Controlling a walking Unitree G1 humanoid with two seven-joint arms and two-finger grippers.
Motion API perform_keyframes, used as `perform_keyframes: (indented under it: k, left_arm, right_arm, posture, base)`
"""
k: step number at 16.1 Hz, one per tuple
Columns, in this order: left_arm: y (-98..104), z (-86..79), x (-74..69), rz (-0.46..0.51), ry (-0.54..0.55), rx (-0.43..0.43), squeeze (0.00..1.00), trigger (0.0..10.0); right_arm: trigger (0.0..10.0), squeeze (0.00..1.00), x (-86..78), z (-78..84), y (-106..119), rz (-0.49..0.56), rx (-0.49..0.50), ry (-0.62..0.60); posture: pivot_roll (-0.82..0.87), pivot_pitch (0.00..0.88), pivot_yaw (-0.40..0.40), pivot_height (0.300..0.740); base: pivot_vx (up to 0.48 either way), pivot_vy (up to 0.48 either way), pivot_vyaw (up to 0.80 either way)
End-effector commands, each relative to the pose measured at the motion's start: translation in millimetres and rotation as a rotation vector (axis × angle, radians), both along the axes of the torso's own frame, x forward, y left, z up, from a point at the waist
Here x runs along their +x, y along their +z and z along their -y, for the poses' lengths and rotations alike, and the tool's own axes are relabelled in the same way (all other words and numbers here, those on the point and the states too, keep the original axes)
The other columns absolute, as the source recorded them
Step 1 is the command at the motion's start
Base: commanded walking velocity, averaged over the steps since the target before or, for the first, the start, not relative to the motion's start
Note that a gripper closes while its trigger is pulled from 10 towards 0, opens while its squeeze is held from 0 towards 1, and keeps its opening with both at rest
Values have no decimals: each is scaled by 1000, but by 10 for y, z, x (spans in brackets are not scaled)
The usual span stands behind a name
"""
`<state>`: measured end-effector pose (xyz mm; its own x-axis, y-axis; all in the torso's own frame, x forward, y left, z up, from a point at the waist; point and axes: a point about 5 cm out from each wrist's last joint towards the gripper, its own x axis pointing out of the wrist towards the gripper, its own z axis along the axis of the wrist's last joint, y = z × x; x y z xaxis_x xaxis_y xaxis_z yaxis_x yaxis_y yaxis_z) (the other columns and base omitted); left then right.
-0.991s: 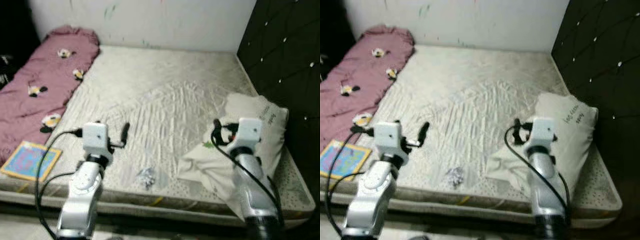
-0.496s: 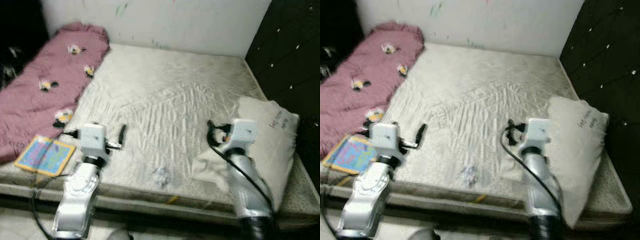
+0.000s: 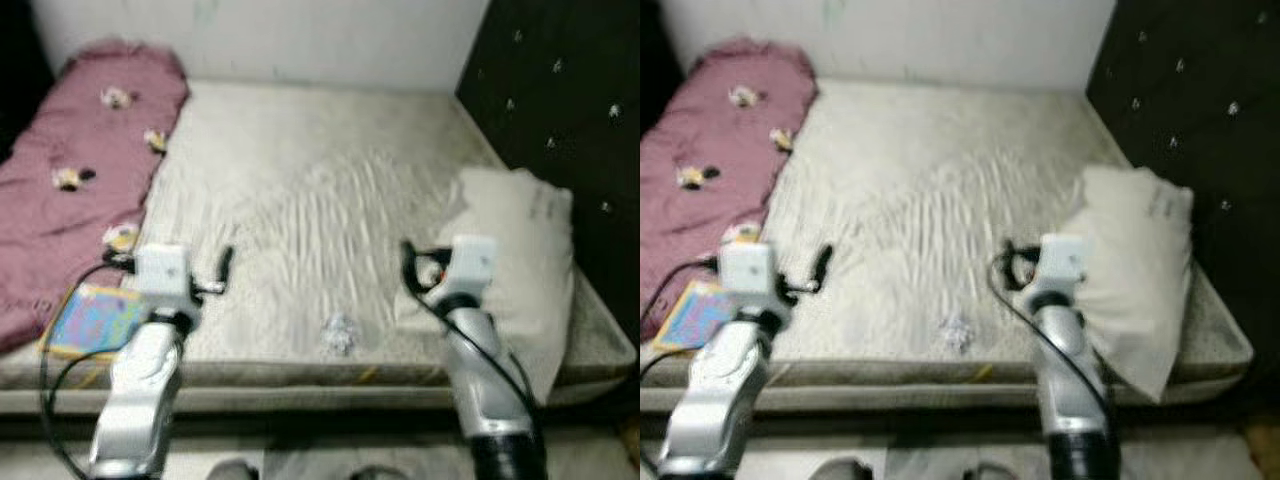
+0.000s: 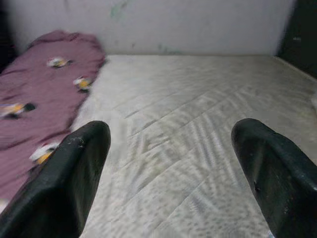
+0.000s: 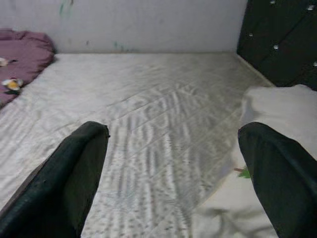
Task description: Clean up the room
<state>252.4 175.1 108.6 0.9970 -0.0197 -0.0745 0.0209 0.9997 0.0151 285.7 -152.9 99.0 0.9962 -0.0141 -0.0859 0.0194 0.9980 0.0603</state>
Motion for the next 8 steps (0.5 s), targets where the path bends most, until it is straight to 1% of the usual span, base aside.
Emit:
perform_keyframes:
  k: [1,2,3,4,5,6,7,8]
  left_arm:
    - [20,69,12,0,-6,-36,0,10000]
    - [13,97,34,-7,-16,-16,0,10000]
    - [25,100,55,-1,-11,-16,0,10000]
    - [74,131,54,33,-76,-109,0,10000]
    - [107,113,55,64,-84,-78,0,10000]
    - [102,107,52,70,-81,-82,0,10000]
    - [92,44,45,72,-27,-21,0,10000]
    - [82,20,43,73,0,6,0,10000]
  right_arm:
    - [10000,0,-26,96,39,18,-7,-38]
    - [10000,0,-36,98,35,18,-8,-37]
    - [10000,0,-39,103,32,17,-7,-39]
    - [10000,0,-39,108,32,17,-7,-40]
    - [10000,0,-34,112,31,17,-6,-41]
    - [10000,0,-34,110,31,17,-4,-42]
    - [10000,0,-40,105,24,15,-2,-42]
    - [10000,0,-48,97,19,13,0,-40]
  posture:
    - [-5,26,-41,740]
    - [-5,26,-41,740]
    - [-9,23,-42,740]
    - [-9,23,-42,740]
    - [-8,22,-45,740]
    - [-8,22,-45,740]
    - [-7,23,-47,740]
    - [-7,23,-47,740]
  base:
    - [0,0,0]
    - [0,0,0]
    - [0,0,0]
    - [0,0,0]
    - [0,0,0]
    - [0,0,0]
    - [0,0,0]
    - [0,0,0]
